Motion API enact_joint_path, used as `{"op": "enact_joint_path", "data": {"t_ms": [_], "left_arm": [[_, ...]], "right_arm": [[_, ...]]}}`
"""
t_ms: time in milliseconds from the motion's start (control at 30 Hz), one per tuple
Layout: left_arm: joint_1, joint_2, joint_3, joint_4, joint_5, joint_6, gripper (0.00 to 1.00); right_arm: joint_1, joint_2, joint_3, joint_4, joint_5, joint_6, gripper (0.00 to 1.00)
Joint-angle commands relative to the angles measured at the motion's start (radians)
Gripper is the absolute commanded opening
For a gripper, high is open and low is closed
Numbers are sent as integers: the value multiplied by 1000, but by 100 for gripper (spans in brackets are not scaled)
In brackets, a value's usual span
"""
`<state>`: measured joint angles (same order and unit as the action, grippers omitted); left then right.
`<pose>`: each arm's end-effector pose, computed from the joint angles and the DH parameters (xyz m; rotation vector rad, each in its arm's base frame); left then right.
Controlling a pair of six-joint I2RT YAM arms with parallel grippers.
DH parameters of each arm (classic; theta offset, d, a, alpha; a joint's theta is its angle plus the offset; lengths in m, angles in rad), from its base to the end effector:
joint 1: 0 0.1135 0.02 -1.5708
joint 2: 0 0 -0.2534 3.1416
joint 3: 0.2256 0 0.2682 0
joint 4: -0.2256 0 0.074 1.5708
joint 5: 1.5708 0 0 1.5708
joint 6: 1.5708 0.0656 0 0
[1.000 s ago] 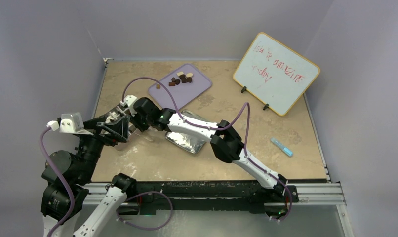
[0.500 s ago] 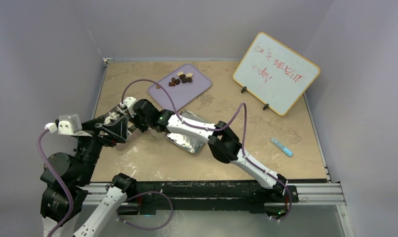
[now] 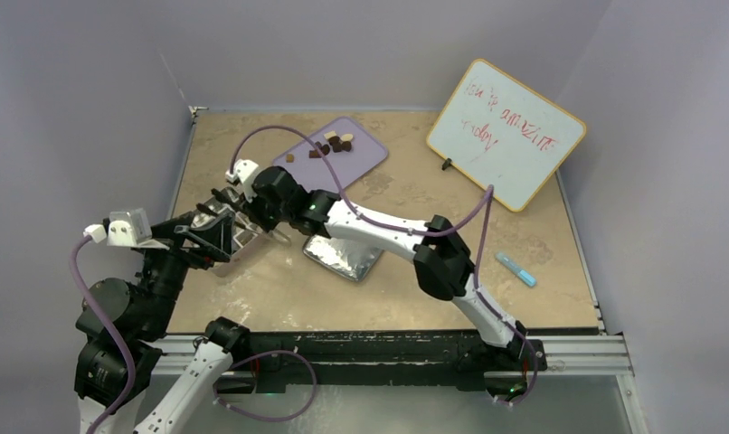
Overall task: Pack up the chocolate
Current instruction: Pick up the clamp from the packing box.
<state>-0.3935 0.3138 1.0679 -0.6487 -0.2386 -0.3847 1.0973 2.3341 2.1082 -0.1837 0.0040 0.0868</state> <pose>0.0664 -0.0108 0.4289 -0.1896 1.4727 -0.4573 0.2699 0.5262 0.2409 -0.9956 1.8054 0.7514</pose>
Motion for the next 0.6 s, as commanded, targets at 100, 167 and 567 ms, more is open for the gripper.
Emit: {"op": "enact_joint_path", "data": {"t_ms": [100,167,567], "left_arm": [[-1,56,-18,-21,23,-29,84],[-1,77,-29,-21,51,-2,84],[0,324,-76,47,247,-207,79]], "right_arm": [[-25,-205,-78,34,-7,19,0],[-42,-260,-129,4,-18,36,0],[-126,-692,-526,-156,-7,34,0]]}}
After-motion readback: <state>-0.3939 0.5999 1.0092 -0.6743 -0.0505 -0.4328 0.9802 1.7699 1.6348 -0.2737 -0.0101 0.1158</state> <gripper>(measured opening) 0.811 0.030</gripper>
